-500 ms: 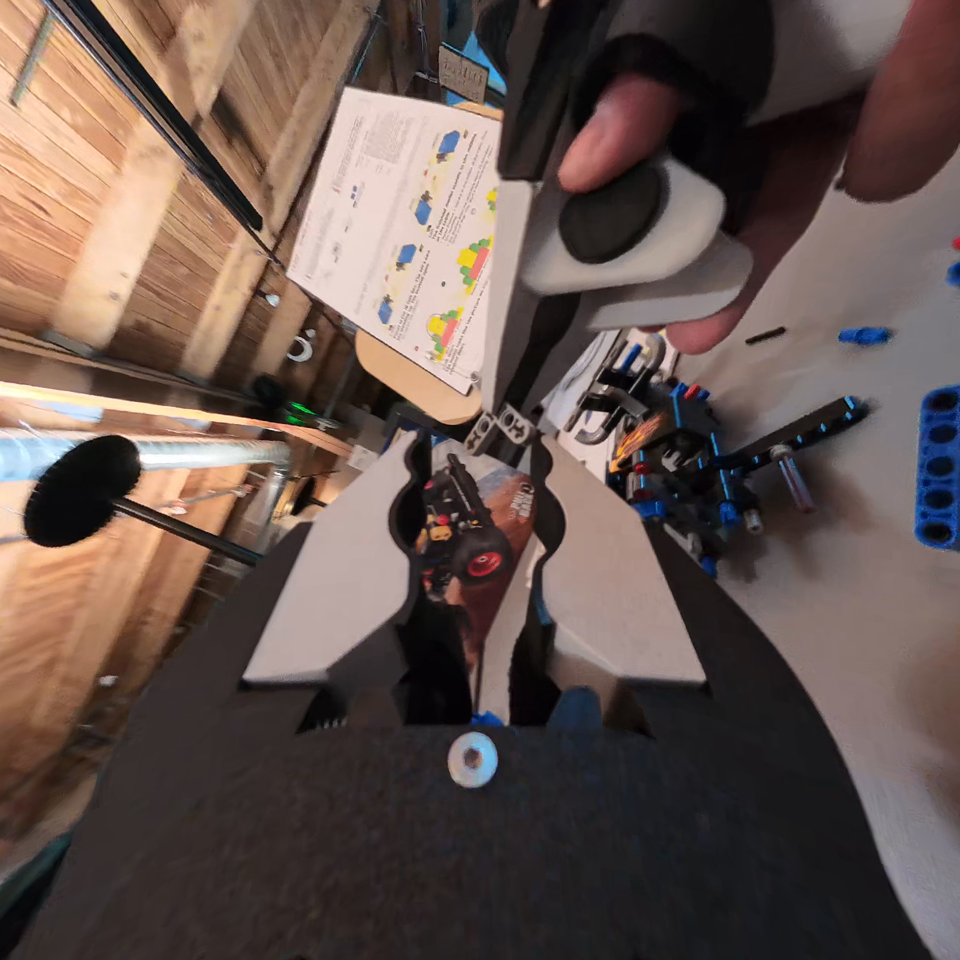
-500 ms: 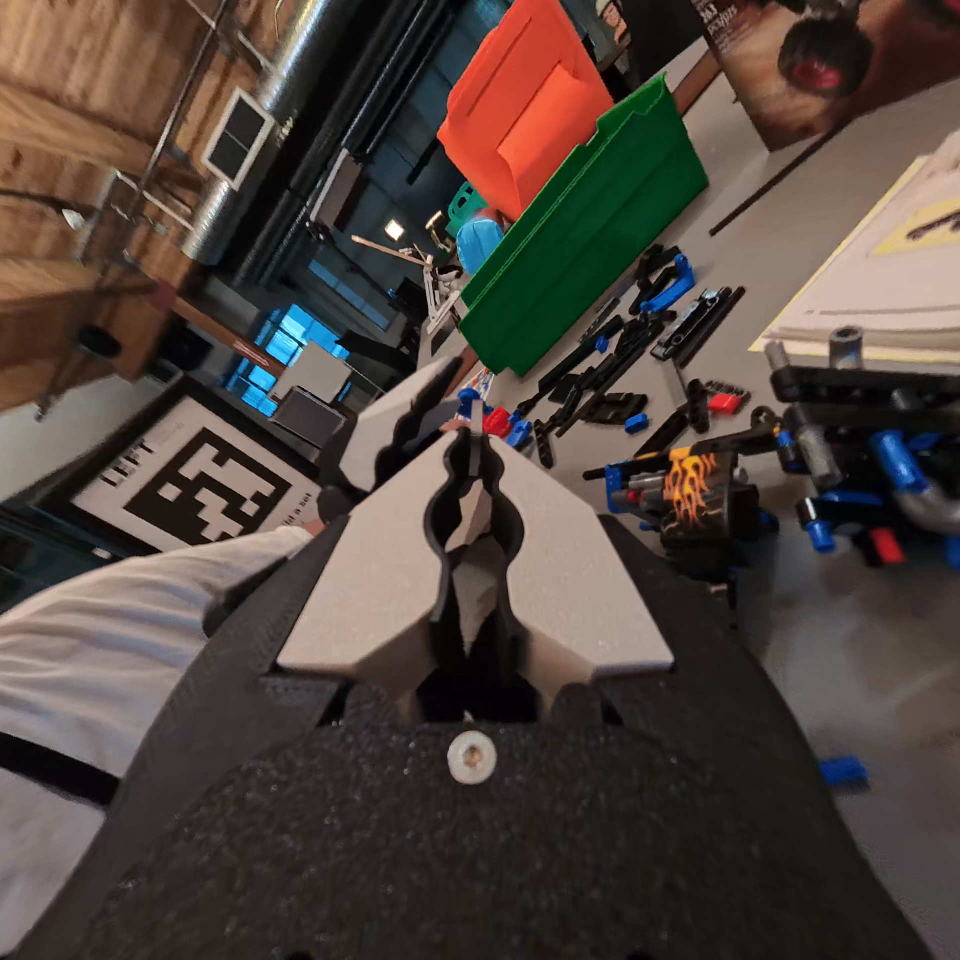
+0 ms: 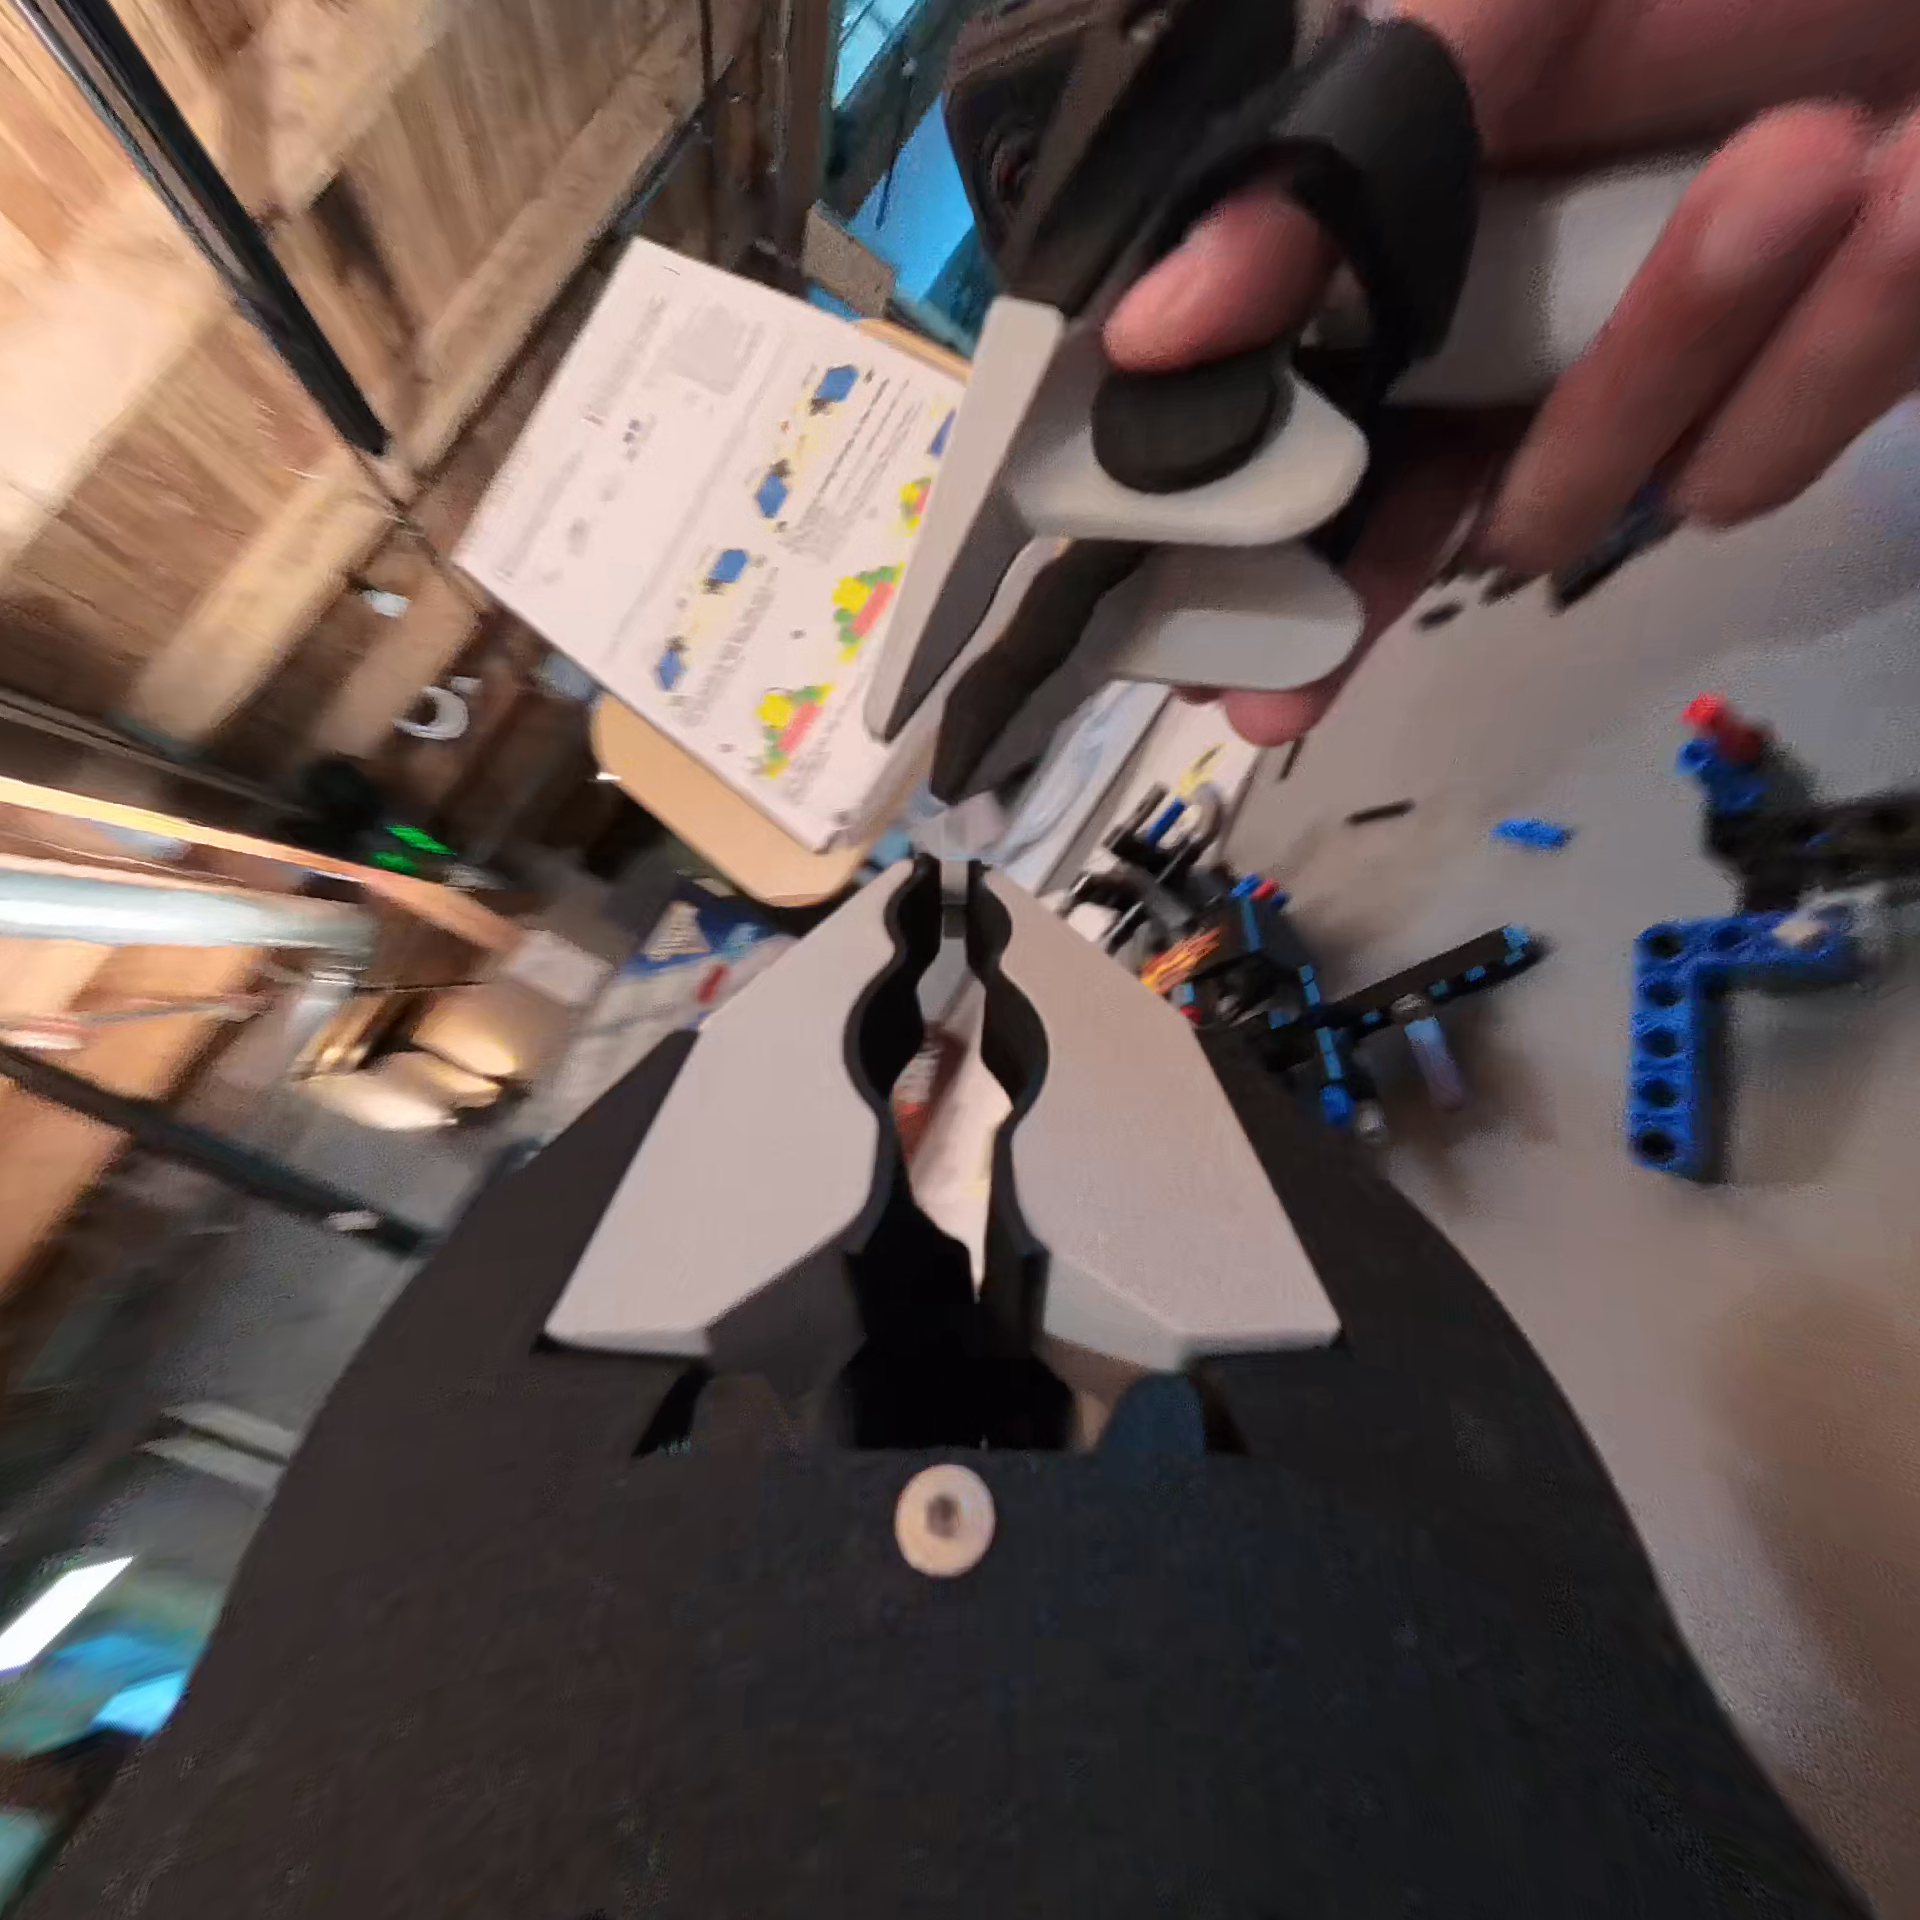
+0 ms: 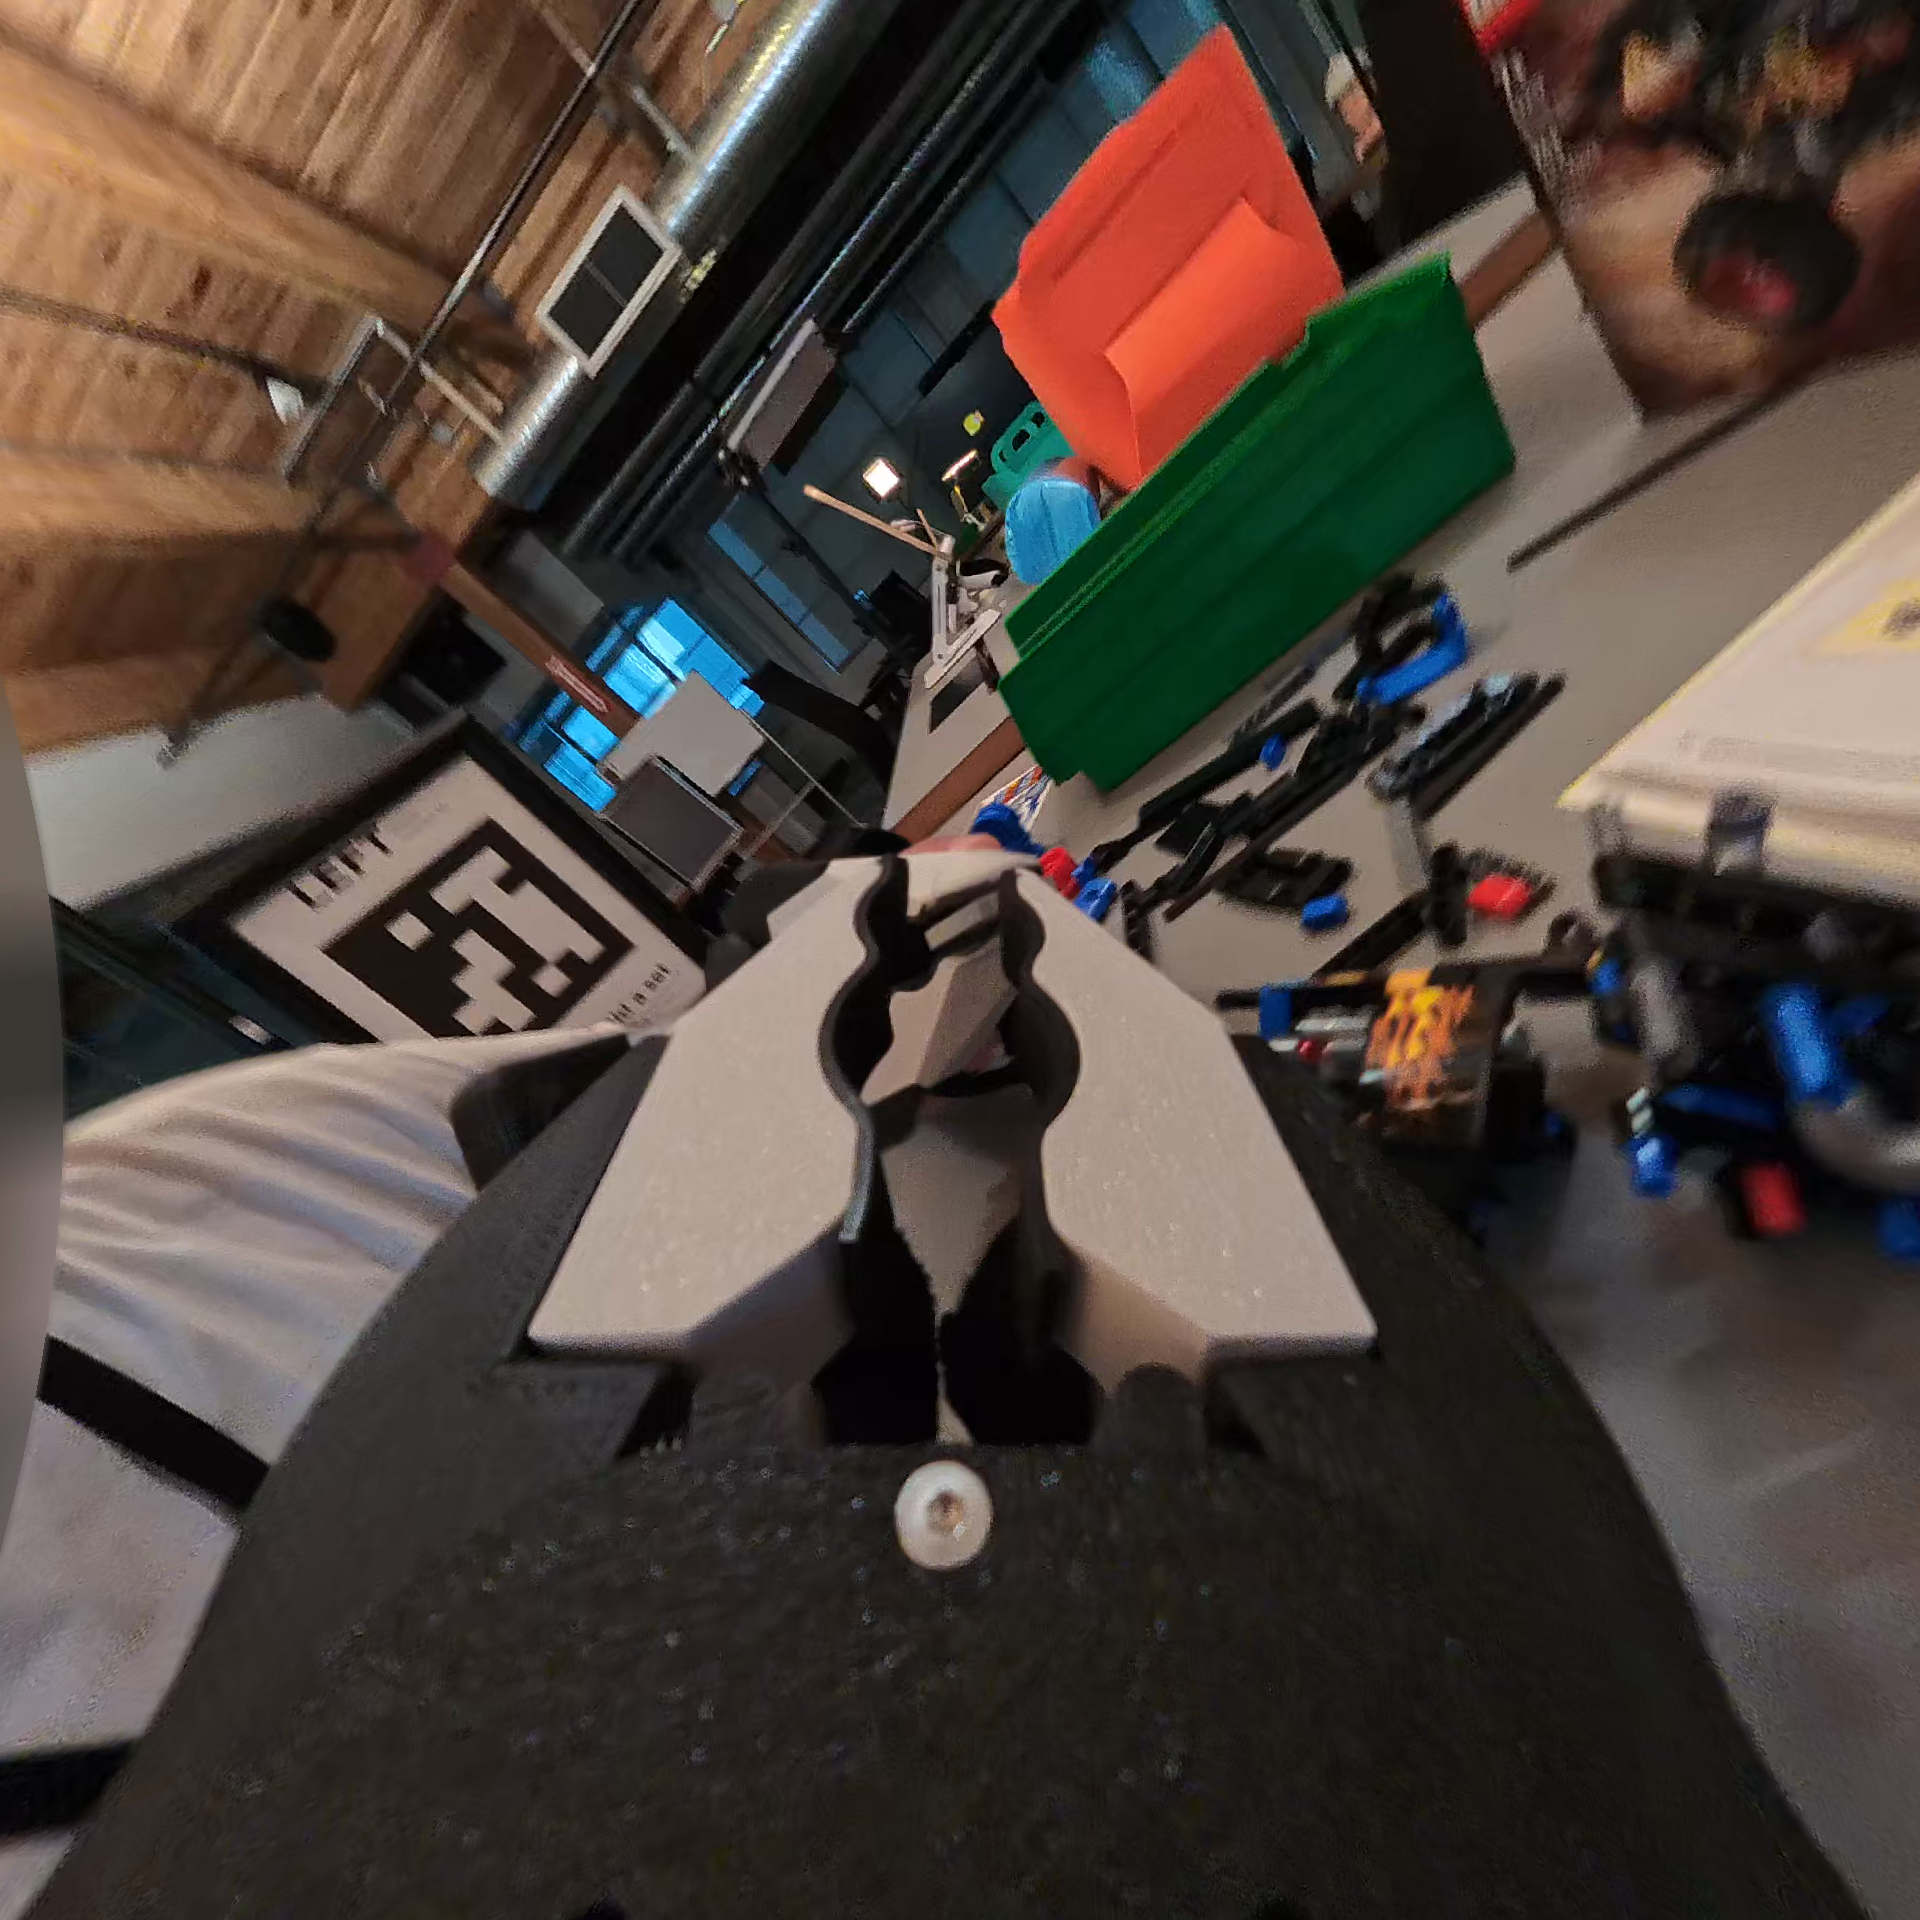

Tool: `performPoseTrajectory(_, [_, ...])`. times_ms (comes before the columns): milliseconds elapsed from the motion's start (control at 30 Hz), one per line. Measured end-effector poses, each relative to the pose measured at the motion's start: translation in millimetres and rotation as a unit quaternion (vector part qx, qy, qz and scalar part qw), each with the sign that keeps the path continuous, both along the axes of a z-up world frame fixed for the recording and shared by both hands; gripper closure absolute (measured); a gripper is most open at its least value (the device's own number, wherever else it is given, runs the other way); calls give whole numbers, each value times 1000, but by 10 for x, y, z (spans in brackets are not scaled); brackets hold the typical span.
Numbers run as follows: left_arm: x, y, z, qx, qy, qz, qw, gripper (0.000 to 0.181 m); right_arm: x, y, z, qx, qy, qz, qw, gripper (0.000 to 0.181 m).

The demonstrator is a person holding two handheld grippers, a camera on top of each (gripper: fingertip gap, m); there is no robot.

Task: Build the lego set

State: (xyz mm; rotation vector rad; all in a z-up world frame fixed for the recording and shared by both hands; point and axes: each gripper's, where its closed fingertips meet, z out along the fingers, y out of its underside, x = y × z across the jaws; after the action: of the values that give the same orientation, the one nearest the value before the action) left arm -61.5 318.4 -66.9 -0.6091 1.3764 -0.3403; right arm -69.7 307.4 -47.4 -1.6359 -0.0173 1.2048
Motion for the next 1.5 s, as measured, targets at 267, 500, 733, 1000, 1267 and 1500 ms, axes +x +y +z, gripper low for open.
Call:
performPoseTrajectory(267, [-139, -411, 145, -376, 61, -283, 880, 180, -57, -263, 50, 273, -360, -8, 892, 173])
performPoseTrajectory(500, [-217, -627, 166, -484, 110, -372, 785, 179, -237, -422, 75, 285, -337, 54, 896, 171])
performPoseTrajectory(733, [-231, -698, 107, -483, 132, -383, 776, 179, -281, -451, 16, 257, -303, 91, 913, 179])
performPoseTrajectory(1000, [-162, -612, -93, -445, 176, -330, 814, 172, -148, -393, -148, 165, -316, 132, 925, 178])
performPoseTrajectory(1267, [-142, -571, -104, -455, 176, -322, 812, 177, -51, -453, -270, 116, -327, 166, 923, 178])
performPoseTrajectory(1500, [-121, -480, -20, -441, 142, -308, 831, 179, -25, -365, -174, 152, -326, 121, 925, 178])
